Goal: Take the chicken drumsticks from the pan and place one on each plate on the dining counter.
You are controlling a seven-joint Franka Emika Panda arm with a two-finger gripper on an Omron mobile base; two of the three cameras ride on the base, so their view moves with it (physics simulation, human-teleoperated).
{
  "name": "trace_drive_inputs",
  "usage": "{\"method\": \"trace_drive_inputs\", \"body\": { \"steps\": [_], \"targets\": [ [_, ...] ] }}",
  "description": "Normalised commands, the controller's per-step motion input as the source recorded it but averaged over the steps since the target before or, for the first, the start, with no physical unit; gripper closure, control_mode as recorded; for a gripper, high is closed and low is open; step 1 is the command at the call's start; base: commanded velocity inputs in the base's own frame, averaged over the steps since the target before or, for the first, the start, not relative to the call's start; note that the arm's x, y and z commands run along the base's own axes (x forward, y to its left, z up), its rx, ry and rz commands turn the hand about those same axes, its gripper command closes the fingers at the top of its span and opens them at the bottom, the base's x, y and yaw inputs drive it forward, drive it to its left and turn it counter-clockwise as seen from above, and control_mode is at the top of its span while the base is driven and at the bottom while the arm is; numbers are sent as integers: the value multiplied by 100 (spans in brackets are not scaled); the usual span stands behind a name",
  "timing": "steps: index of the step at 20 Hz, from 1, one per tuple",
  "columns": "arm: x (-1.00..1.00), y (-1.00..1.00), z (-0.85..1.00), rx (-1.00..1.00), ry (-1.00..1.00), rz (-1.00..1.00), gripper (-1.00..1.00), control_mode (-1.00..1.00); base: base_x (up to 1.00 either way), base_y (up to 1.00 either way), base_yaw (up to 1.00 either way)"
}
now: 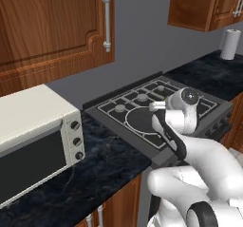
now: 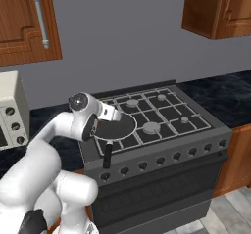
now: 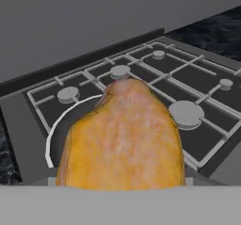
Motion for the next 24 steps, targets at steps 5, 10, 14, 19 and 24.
{"method": "trace_drive_inputs", "body": {
  "steps": [5,10,14,19,24],
  "targets": [
    [-91,3,35,0,8,5,100,-100,0,0,0],
    [-52,21,0,-2,13,2,100,-100,0,0,0],
    [-5,29,0,-12,9,0,100,-100,0,0,0],
    [-11,18,0,-7,1,0,100,100,-26,3,-2],
    [0,0,0,0,0,0,100,100,-88,2,-24]
  ]
}}
